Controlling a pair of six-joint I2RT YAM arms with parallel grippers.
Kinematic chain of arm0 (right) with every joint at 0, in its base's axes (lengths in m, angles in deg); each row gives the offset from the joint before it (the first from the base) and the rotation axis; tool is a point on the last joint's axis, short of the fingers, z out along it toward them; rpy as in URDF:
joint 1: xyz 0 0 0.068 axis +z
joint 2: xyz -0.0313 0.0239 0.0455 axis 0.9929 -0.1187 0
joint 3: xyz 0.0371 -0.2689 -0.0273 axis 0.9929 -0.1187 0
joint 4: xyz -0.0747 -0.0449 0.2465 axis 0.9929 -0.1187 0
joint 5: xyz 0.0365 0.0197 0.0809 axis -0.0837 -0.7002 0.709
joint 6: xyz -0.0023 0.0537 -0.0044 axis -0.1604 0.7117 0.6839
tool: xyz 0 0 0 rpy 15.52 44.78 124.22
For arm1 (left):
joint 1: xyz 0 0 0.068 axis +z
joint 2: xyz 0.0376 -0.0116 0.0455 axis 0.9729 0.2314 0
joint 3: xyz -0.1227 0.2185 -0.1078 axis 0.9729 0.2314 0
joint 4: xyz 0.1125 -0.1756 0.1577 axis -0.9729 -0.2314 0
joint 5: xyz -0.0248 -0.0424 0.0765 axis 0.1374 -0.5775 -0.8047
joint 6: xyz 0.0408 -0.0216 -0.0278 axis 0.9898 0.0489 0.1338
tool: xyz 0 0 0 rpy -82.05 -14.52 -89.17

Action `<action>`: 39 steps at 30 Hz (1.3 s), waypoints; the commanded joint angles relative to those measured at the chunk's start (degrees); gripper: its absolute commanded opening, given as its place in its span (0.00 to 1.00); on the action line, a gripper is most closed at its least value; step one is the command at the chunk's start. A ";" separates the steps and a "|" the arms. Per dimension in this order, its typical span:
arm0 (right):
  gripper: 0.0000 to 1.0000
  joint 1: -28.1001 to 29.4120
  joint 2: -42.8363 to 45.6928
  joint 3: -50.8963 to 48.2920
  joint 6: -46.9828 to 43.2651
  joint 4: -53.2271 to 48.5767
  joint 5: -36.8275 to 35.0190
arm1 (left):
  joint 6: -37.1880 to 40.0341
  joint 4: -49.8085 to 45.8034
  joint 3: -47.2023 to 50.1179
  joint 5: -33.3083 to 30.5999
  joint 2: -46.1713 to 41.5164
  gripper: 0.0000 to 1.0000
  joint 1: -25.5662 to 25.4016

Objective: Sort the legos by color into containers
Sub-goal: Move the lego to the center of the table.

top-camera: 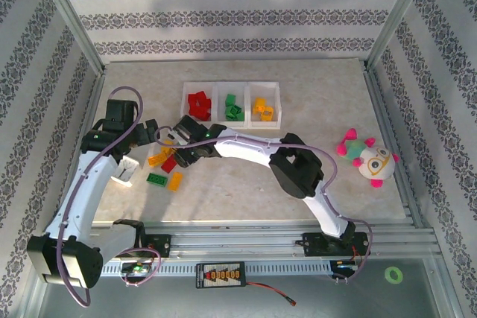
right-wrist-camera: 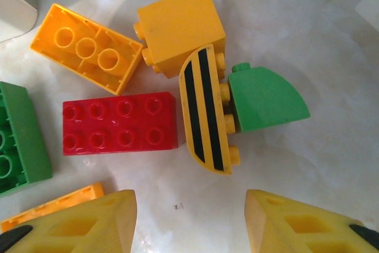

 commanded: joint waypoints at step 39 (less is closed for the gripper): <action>0.15 -8.54 24.86 -29.03 7.88 2.42 -6.84 | 6.92 19.78 8.86 22.66 -2.88 0.99 -3.30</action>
